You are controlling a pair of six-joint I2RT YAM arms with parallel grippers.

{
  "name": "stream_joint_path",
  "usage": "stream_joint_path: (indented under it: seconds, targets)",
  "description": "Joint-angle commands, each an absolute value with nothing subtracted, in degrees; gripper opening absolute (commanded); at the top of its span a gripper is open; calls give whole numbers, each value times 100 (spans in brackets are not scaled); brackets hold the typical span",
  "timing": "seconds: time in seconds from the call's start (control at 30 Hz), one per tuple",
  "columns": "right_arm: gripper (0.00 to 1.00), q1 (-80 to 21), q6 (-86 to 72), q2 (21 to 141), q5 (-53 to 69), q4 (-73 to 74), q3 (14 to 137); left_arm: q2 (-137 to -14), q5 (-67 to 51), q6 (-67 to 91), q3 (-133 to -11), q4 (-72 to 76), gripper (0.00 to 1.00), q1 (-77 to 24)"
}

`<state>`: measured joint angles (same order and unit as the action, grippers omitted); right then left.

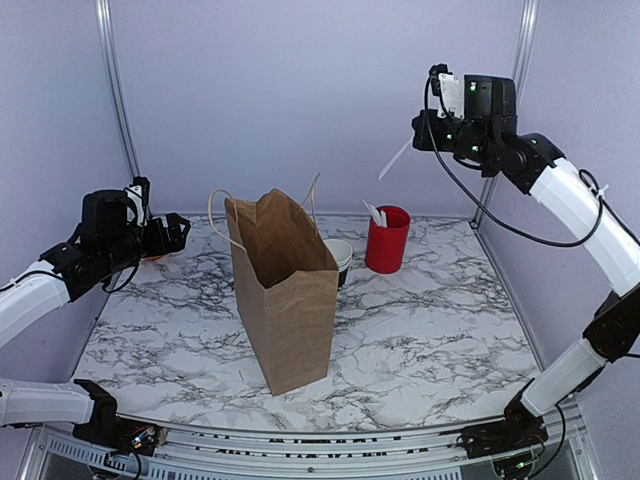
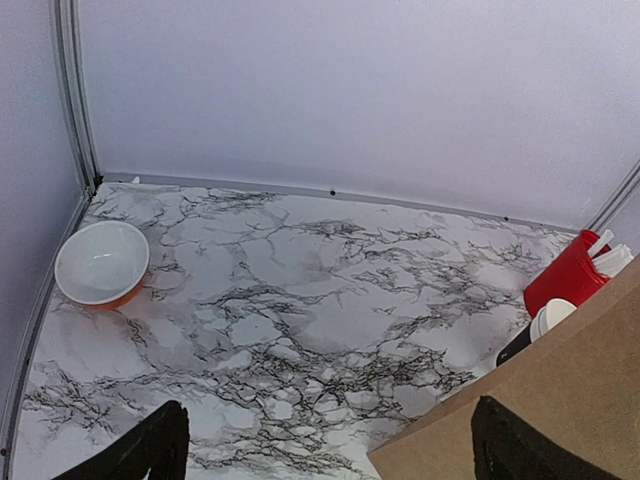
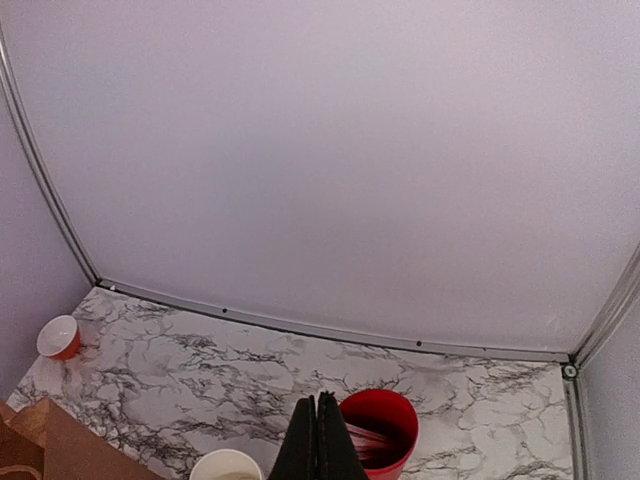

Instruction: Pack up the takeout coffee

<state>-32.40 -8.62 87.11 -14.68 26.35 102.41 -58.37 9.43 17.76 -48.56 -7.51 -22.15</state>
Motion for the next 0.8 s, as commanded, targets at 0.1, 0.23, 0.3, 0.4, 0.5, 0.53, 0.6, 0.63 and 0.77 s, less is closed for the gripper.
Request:
stream_joint_path:
  seconds: [0.1, 0.23, 0.3, 0.4, 0.5, 0.53, 0.6, 0.63, 0.77]
  targets:
    - [1, -3445, -1273, 7917, -9, 1595, 9880, -5885, 896, 1809, -4769, -563, 99, -2193]
    - [1, -3454, -1572, 7637, 670, 1064, 9538, -5903, 896, 1815, -4764, -570, 99, -2191]
    - [1, -3458, -1721, 7604, 1098, 866, 9485, -5908, 889, 1818, -4768, -565, 99, -2194]
    - [1, -3514, -1855, 7611, 1531, 696, 9492, -5915, 888, 1817, -4773, -563, 99, -2190]
    - [2, -3654, -1881, 7599, 1748, 563, 9512, -5915, 888, 1809, -4777, -565, 99, -2195]
    - [2, -3720, -1873, 7614, 1792, 548, 9540, -5907, 888, 1810, -4773, -563, 99, -2189]
    - [2, -3906, -1784, 7675, 1855, 591, 9654, -5902, 888, 1811, -4772, -563, 99, -2195]
    - [2, -4008, -1717, 7728, 1850, 645, 9722, -5904, 888, 1809, -4772, -563, 99, -2190]
    - [2, -4451, -1265, 7974, 1579, 1106, 10133, -5911, 881, 1805, -4773, -567, 99, -2193]
